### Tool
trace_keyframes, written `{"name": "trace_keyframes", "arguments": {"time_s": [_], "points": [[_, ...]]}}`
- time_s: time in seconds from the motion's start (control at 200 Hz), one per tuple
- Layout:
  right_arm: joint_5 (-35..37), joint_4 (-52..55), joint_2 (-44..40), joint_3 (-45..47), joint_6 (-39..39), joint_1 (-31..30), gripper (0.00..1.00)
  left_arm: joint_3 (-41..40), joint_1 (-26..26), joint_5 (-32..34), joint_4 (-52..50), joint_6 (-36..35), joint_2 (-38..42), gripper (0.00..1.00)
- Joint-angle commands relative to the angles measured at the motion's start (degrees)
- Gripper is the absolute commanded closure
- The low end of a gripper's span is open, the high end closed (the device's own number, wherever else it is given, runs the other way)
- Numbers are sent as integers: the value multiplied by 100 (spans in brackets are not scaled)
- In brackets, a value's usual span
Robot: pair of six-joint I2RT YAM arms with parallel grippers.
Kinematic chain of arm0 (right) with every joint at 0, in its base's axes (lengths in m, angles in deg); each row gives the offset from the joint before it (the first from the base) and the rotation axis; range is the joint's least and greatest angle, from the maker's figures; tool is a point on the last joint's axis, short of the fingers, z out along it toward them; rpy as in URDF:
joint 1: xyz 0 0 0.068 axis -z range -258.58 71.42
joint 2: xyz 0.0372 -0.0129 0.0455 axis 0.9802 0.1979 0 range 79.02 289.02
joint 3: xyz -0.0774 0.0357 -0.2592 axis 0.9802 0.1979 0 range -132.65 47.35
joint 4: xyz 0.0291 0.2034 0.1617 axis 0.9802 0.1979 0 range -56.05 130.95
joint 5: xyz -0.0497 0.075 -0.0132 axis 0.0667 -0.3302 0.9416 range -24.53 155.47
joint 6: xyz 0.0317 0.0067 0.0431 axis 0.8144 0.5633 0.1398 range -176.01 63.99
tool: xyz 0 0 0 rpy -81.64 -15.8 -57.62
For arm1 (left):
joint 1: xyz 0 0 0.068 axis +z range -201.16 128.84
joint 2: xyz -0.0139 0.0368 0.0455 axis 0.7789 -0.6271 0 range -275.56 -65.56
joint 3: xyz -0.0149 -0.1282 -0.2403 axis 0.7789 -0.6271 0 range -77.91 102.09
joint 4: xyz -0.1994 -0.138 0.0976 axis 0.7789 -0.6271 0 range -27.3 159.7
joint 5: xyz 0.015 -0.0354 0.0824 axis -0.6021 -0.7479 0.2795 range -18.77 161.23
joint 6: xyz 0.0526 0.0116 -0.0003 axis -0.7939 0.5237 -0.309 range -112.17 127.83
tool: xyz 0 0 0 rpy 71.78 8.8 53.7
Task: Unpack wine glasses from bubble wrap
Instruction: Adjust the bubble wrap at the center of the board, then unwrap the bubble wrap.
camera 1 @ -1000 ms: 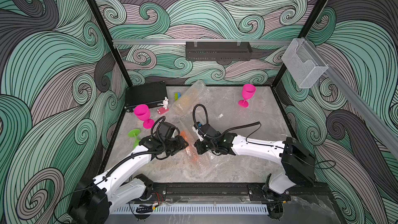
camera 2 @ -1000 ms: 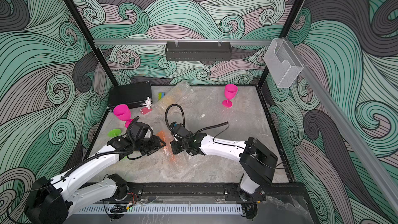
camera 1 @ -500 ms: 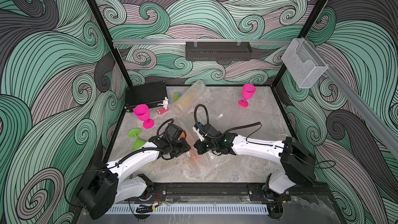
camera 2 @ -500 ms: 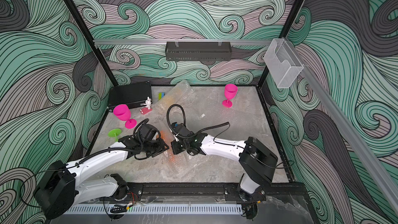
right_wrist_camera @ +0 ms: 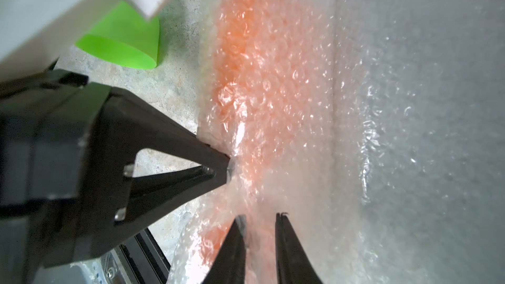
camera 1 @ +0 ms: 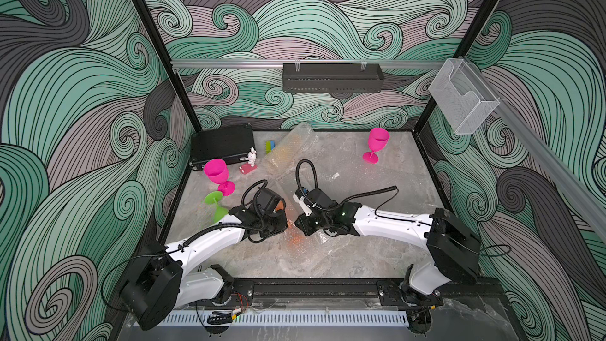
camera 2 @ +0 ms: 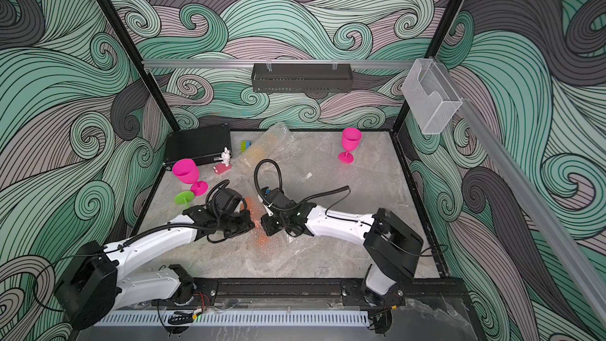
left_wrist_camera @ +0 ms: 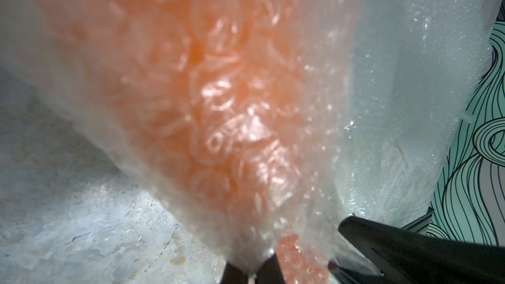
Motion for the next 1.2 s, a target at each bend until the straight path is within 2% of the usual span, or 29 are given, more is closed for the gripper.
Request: {"name": "trace_keyframes", "arguments": {"time_s": [0.0, 0.245, 0.49, 0.621, 0.761, 1.046, 1.191], "points": [[-10, 120, -97, -208, -316, 29, 70, 353, -25, 134, -230, -383, 39, 100], [276, 123, 100, -398, -632, 29, 60, 586, -38, 5, -492, -724, -34, 100], [450, 179, 423, -697, -748, 38, 60, 677, -31, -117, -534, -778, -209, 100], [467, 193, 556, -769, -714, 31, 68, 686, -31, -128, -521, -760, -222, 100], [527, 171, 568, -726, -675, 35, 73, 691, -31, -130, -538, -763, -249, 100], [312, -122, 483, -552, -392, 210, 97, 647, -31, -130, -495, -778, -338, 100], [-73, -317, 498, -498, -122, 340, 100, 612, -31, -125, -495, -817, -431, 100]]}}
